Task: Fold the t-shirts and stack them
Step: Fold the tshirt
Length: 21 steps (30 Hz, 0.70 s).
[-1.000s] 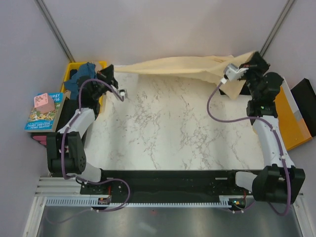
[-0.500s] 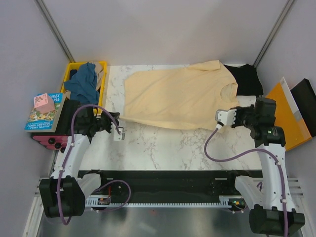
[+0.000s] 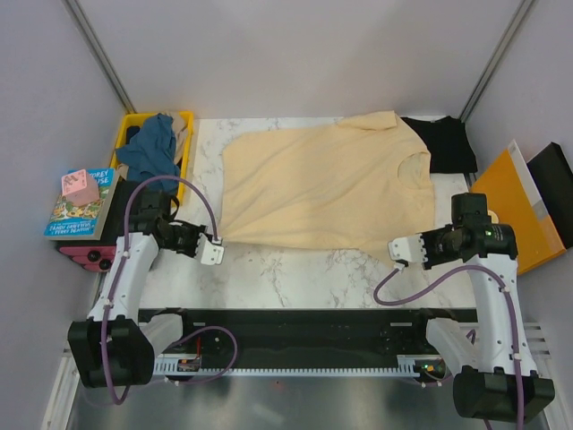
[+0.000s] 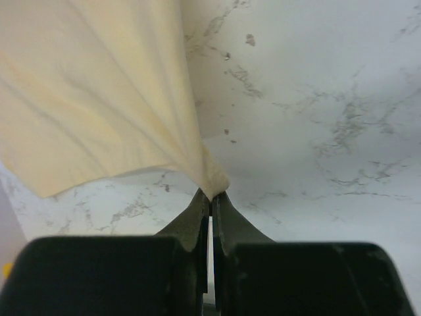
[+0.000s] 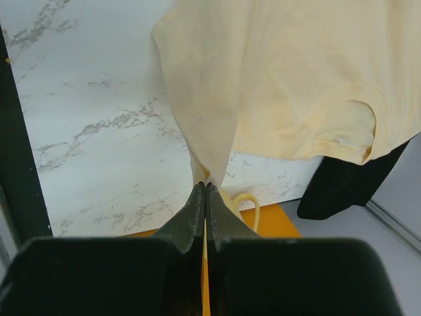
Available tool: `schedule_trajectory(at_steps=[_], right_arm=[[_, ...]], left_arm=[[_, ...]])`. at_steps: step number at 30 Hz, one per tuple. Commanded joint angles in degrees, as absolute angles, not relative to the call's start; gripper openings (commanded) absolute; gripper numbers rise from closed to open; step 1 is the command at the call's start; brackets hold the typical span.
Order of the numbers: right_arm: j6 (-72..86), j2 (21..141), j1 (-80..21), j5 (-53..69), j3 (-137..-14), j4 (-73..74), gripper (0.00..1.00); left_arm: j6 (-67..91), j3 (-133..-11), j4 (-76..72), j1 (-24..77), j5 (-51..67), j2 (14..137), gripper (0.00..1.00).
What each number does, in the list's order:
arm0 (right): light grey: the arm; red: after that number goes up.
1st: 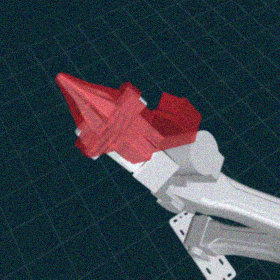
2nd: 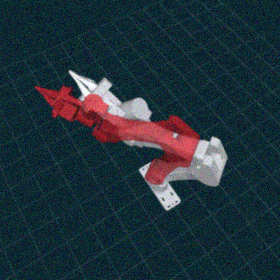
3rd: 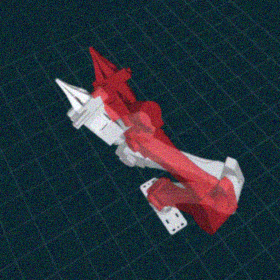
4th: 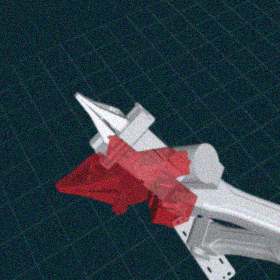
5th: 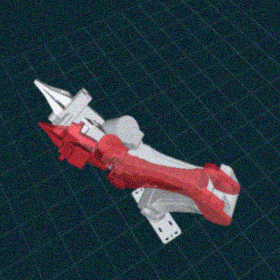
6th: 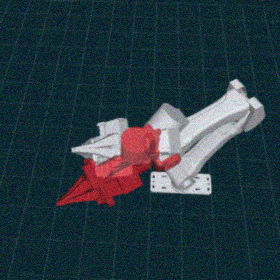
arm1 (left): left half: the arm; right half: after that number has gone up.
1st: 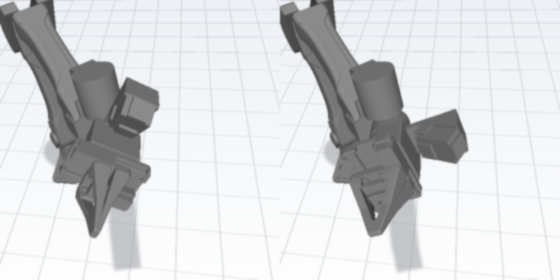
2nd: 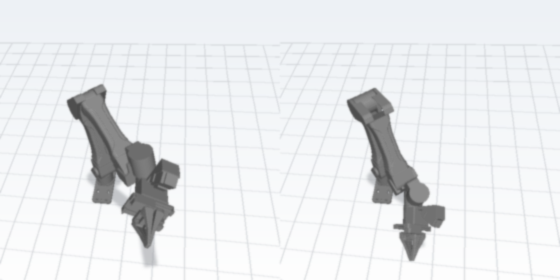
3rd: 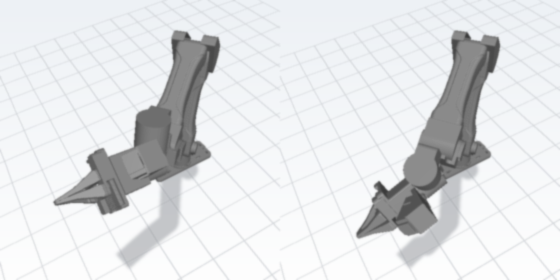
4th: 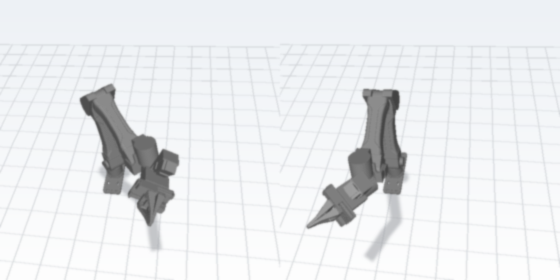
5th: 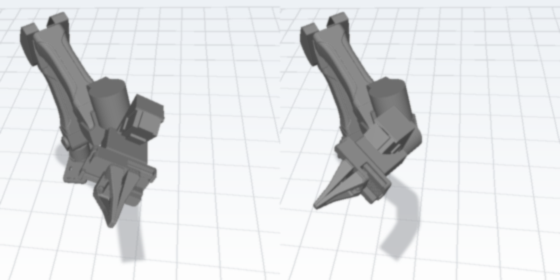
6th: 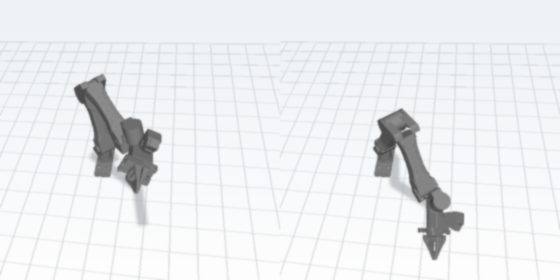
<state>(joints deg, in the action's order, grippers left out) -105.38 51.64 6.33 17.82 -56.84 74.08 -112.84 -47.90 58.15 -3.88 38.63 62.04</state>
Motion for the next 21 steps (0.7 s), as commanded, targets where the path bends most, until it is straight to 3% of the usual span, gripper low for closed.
schedule_trajectory(at_steps=[1, 21], right_arm=[[-110.38, 51.41, 6.06, 15.3, -58.01, 83.67, 0.0], [-106.7, 41.84, 6.06, 19.69, -48.25, 76.2, 0.0]], left_arm=[[-129.46, -49.48, 72.15, -4.22, 34.2, 62.05, 0.02], [-130.08, -39.56, 65.04, -4.31, 34.28, 57.83, 0.02]])
